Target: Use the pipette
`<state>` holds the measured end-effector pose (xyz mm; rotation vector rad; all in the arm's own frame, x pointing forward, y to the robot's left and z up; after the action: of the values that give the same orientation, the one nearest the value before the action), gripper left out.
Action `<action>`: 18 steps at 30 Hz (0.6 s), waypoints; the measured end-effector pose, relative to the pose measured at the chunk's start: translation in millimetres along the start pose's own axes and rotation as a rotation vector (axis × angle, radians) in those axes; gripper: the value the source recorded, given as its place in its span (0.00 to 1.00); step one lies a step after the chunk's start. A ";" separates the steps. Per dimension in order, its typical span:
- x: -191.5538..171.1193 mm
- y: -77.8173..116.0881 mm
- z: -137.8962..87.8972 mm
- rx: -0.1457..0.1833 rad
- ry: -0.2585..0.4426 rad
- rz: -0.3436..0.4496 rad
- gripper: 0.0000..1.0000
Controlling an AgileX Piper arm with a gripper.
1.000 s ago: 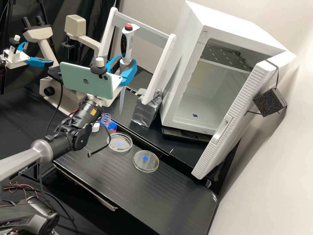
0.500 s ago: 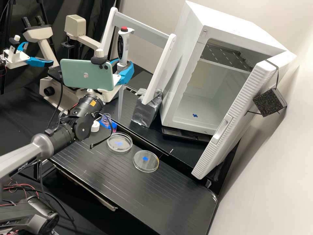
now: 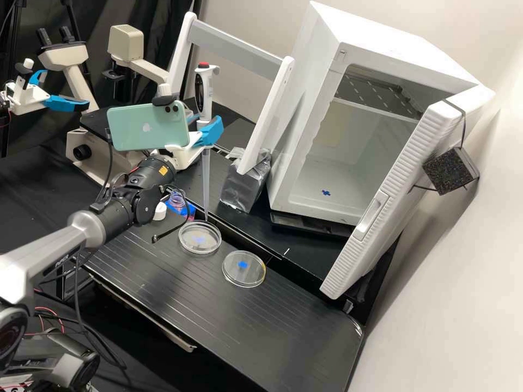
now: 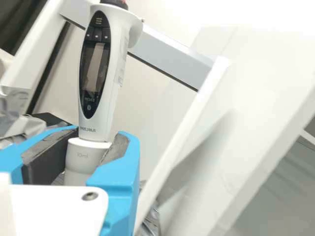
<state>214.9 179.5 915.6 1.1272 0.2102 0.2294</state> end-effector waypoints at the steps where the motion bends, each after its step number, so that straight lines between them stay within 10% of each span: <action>1: -0.1 0.1 0.7 0.000 -0.001 -0.001 0.00; 18: -3.9 -5.3 0.1 -0.022 0.011 -0.024 0.00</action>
<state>211.7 176.1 911.0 1.1016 0.2305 0.2167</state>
